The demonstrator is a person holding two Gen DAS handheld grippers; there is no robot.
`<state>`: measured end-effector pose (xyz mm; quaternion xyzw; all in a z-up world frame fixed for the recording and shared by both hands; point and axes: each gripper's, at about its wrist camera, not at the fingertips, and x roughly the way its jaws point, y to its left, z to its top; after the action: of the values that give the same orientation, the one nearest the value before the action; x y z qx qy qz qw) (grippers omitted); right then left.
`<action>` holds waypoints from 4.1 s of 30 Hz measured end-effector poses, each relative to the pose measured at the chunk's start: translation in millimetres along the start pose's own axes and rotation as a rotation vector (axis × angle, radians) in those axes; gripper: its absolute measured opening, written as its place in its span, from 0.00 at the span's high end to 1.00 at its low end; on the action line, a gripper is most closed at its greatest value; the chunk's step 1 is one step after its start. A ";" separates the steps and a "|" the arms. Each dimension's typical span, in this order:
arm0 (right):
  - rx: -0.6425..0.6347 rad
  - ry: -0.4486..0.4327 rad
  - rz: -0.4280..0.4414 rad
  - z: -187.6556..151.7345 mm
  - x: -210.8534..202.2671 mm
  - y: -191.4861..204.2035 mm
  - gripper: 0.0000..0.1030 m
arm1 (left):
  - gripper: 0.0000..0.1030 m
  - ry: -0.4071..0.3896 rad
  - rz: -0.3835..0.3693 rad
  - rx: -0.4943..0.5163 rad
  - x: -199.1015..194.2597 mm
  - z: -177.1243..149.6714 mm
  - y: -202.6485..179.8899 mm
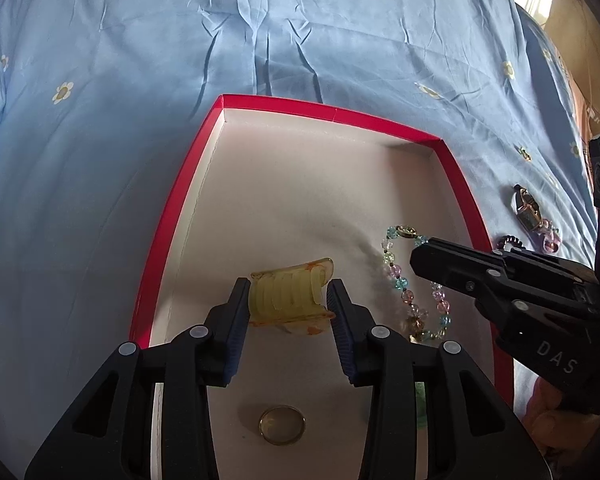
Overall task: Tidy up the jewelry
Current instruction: 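Place the yellow clip and beaded bracelet in the box, opening both tools, then move both open tools back over the remaining jewelry, then grasp the yellow bangle with the left tool while the right tool grasps the purple bow tie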
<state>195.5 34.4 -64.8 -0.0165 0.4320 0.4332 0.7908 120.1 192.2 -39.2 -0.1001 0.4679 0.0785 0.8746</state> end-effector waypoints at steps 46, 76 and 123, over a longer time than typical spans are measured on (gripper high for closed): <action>0.176 -0.171 -0.008 -56.8 -129.9 -48.7 0.63 | 0.30 -0.070 -0.017 -0.082 -57.4 -29.1 -23.3; 0.318 -0.230 -0.162 -109.8 -200.7 -126.7 0.58 | 0.27 -0.058 -0.157 0.160 -63.2 -19.0 -144.5; 0.239 -0.139 -0.270 -59.5 -145.1 -185.9 0.94 | 0.96 0.091 -0.318 0.309 21.0 8.0 -203.3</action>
<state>249.3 -202.9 -65.6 0.0496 0.4186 0.2688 0.8660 185.0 -1.6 -31.8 -0.0408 0.4918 -0.1376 0.8588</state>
